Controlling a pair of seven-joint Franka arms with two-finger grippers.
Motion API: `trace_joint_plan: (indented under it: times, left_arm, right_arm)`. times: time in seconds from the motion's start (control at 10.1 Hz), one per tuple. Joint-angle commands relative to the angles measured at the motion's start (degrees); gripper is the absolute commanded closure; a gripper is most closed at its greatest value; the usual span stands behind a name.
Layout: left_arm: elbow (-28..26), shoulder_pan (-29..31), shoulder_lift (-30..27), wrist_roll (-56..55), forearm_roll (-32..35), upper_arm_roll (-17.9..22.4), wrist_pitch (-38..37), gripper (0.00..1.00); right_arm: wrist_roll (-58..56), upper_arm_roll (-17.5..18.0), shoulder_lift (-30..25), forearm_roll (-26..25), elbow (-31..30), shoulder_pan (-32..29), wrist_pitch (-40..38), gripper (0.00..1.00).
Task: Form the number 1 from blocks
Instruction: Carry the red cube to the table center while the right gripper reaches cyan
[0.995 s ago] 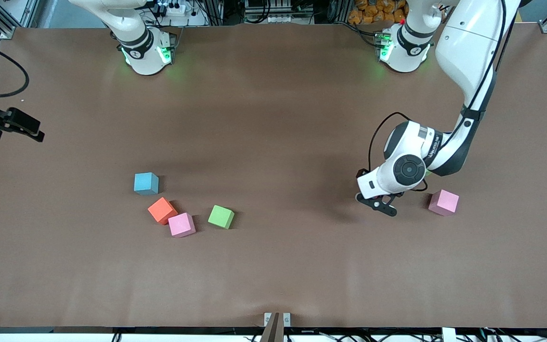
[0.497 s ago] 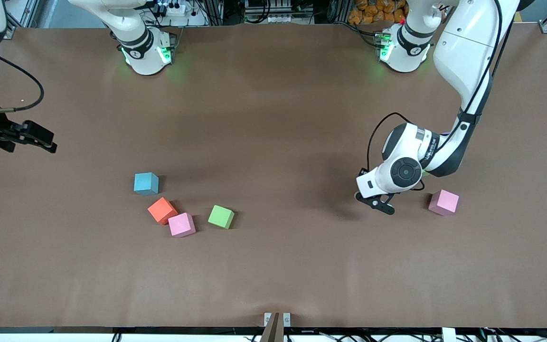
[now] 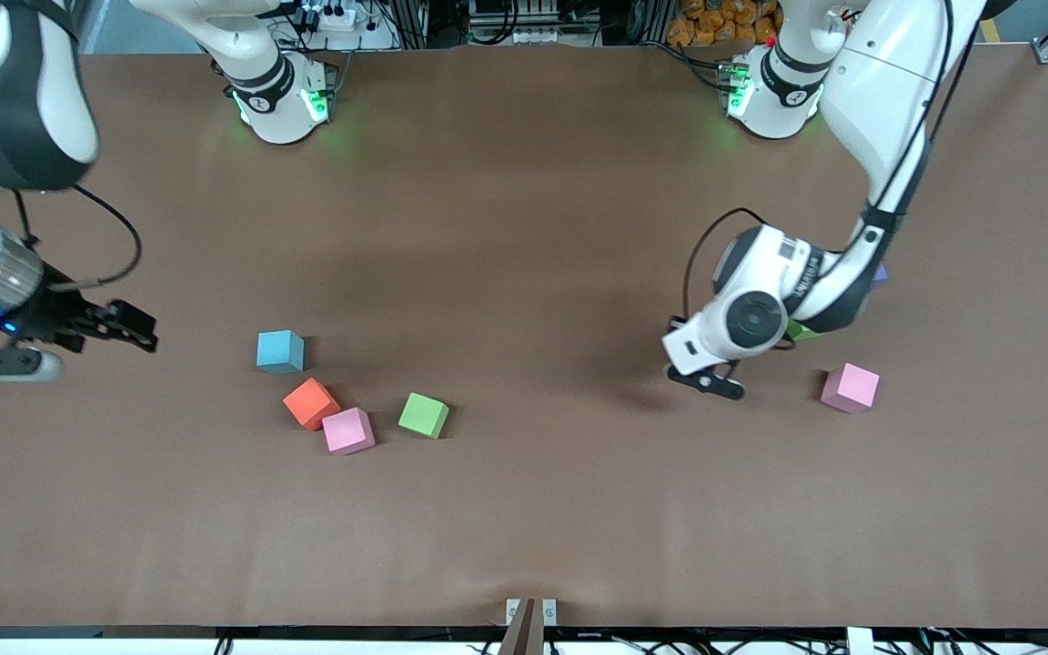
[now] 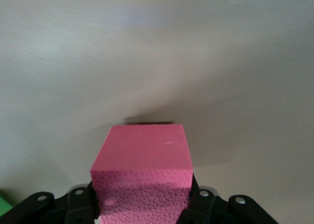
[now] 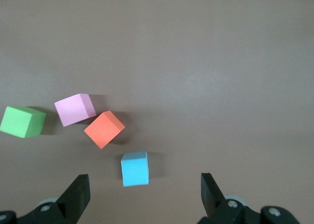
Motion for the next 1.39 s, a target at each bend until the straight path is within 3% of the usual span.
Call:
trace_joint_plan:
  times: [0.0, 0.2, 0.5, 0.7, 0.9, 1.29]
  left_arm:
    - [-1.43, -0.34, -2.04, -12.48, 0.46, -6.26, -0.81, 1.00]
    - [-1.52, -2.43, -1.52, -23.28, 0.54, -10.85, -0.81, 1.00]
    - [2.93, -11.56, 0.14, -38.76, 0.46, -10.95, -0.46, 1.00]
    - [8.21, -15.44, 3.65, -42.74, 0.46, -10.95, -0.11, 1.00]
    - [10.95, -19.48, 6.56, -44.25, 0.81, -10.69, 0.07, 1.00]
    - [11.04, -22.21, 8.76, -44.16, 1.34, -9.30, 3.24, 1.00]
  right_arm:
    - [-0.80, -0.02, -0.76, 0.83, -6.19, -0.08, 6.84, 0.00]
    - [-0.72, -0.02, 0.81, 0.91, -7.79, -0.08, 9.48, 0.00]
    - [-0.02, -0.02, 5.81, 1.09, -7.70, 0.62, 11.68, 0.00]
    - [-0.19, -0.11, 10.12, 6.95, -7.70, 1.06, 13.27, 0.00]
    - [-0.80, -0.11, 13.03, 7.24, -7.79, 1.76, 13.98, 0.00]
    - [-7.46, -0.29, 15.76, 6.54, -8.67, 2.20, 14.06, 0.00]
